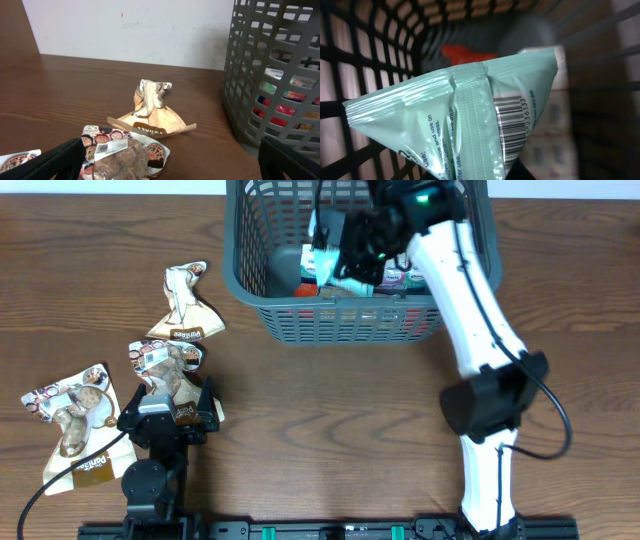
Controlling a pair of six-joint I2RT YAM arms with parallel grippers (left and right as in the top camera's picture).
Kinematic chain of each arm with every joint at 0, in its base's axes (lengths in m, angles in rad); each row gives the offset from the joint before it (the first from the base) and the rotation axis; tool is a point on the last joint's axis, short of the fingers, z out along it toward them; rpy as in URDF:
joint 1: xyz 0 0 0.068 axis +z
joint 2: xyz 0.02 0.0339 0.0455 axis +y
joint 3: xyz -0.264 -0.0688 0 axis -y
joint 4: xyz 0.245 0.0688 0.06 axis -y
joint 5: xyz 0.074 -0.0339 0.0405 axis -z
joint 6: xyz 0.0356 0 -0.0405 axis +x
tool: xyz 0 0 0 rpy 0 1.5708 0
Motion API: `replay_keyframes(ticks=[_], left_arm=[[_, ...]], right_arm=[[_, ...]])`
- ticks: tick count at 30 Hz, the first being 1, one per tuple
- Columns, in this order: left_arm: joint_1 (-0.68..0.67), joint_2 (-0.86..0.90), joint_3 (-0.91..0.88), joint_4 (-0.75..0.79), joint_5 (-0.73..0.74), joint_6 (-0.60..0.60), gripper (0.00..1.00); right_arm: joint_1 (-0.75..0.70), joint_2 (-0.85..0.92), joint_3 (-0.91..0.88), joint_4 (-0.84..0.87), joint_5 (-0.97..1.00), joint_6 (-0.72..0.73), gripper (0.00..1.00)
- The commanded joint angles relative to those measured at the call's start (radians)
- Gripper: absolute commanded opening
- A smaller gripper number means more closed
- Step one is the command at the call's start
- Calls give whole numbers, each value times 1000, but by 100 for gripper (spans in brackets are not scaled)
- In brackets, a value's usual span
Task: Pack container
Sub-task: 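Lift the wipes packet with the right gripper and drop it into the basket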
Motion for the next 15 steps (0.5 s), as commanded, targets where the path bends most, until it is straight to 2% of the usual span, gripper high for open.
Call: replay_keyframes(ticks=[1,2,3,4,5,6,7,8,15], left_arm=[[3,-7,-19,-37,-23,-12,99],[3,-7,-19,-37,-23,-12,99],[3,-7,-19,-37,-23,-13,99],[3,-7,-19,-37,-23,-13,99],[3,-7,-19,-37,-23,-13,99],[3,-7,-19,-37,-23,-13,99],[3,-7,-19,-37,-24,-12,99],[3,-7,-19,-37,-23,-13,99],[3,-7,-19,-37,-23,-13,99]], right_arm=[[12,64,-1,-28,-1,-12,15],[12,82,-1,-35,12,3,31],[12,96,-1,-44,26,8,36],[11,104,-1,-54,37,9,47],[11,109,-1,-62,46,9,65],[10,109,-1,-67,50,9,77],[9,107,0,-69,51,11,93],[9,100,3,-69,55,29,99],[-5,-2,95,-67,55,111,99]])
